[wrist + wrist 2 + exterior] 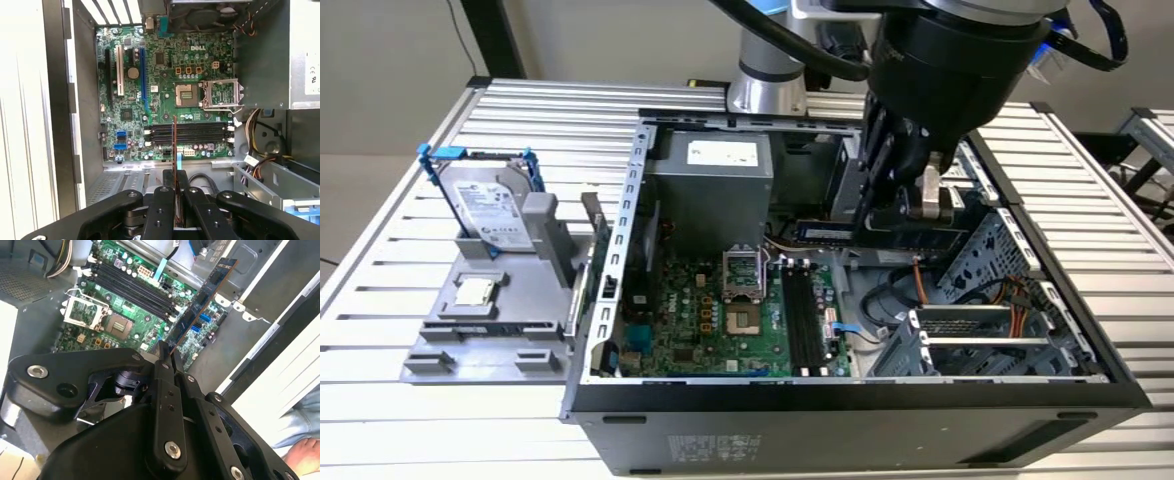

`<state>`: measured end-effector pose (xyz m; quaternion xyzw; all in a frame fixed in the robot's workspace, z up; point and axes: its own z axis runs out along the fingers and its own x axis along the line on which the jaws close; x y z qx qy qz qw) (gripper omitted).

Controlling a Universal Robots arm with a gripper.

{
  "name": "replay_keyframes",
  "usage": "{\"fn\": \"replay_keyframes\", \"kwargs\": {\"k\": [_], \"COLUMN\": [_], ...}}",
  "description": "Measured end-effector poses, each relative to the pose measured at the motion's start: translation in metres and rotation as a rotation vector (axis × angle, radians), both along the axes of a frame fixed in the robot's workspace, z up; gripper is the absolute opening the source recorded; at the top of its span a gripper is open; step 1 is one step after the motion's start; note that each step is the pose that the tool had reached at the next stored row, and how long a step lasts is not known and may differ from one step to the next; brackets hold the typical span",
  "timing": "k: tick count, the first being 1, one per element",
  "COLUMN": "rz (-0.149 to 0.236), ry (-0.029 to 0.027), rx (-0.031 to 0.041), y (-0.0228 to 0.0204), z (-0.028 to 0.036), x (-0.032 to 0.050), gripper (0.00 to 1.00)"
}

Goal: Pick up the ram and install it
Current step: 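Pick up the ram and move it above insertion slot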

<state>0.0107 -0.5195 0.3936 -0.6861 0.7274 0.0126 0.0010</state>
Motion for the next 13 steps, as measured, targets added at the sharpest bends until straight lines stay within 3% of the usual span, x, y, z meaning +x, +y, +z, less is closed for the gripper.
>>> {"fn": "replay_keyframes", "kwargs": {"k": [4,13], "rz": [0.0,0.0], "ry": [0.0,0.0], "rx": [0.0,0.0001], "y": [0.0037,0.0191], "z": [0.0,-0.0001], "x": [0.0,0.0002], "gripper": [0.0,0.0]}}
